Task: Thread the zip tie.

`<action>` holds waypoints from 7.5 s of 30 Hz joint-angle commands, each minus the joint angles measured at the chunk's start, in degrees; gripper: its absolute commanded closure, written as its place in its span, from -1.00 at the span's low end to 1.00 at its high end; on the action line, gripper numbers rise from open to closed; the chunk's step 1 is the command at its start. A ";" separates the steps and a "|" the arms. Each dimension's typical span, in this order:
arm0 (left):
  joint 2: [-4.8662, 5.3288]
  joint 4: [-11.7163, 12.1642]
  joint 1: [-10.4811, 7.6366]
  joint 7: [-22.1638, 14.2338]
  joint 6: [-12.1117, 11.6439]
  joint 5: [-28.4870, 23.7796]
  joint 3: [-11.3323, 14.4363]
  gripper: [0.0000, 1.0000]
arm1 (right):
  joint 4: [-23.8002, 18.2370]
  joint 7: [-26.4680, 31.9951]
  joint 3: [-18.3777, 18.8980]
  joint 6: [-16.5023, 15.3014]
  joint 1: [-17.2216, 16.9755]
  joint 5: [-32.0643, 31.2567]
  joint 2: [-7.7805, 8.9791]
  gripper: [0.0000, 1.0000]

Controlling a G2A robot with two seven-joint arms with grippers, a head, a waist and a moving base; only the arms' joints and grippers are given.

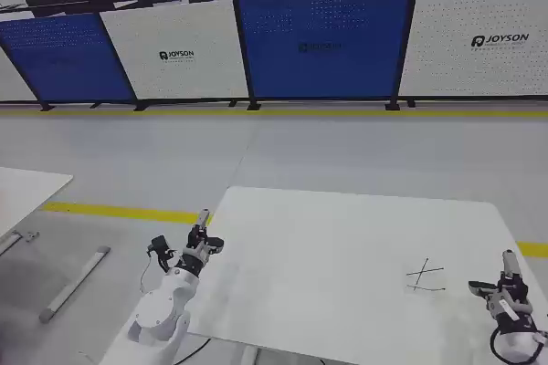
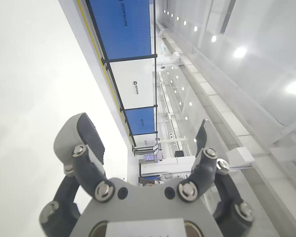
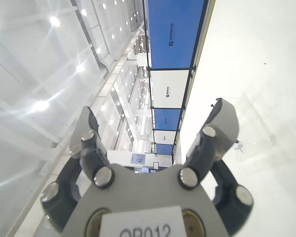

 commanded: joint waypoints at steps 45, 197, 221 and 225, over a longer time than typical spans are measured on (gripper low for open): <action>0.00 0.00 0.00 0.00 0.00 0.00 0.00 -1.00 | -0.02 19.98 5.87 -6.00 -0.96 -9.35 1.64 -1.00; 0.00 0.00 0.00 0.00 0.00 0.00 0.00 -1.00 | 11.79 79.64 -5.76 14.55 27.02 -47.38 10.47 -1.00; 0.00 0.00 0.00 0.00 0.00 0.00 0.00 -1.00 | 21.48 75.10 -13.91 9.64 33.98 -39.50 15.77 -1.00; 0.00 0.00 0.00 0.00 0.00 0.00 0.00 -1.00 | 21.24 77.03 -12.79 8.95 34.64 -38.28 16.13 -1.00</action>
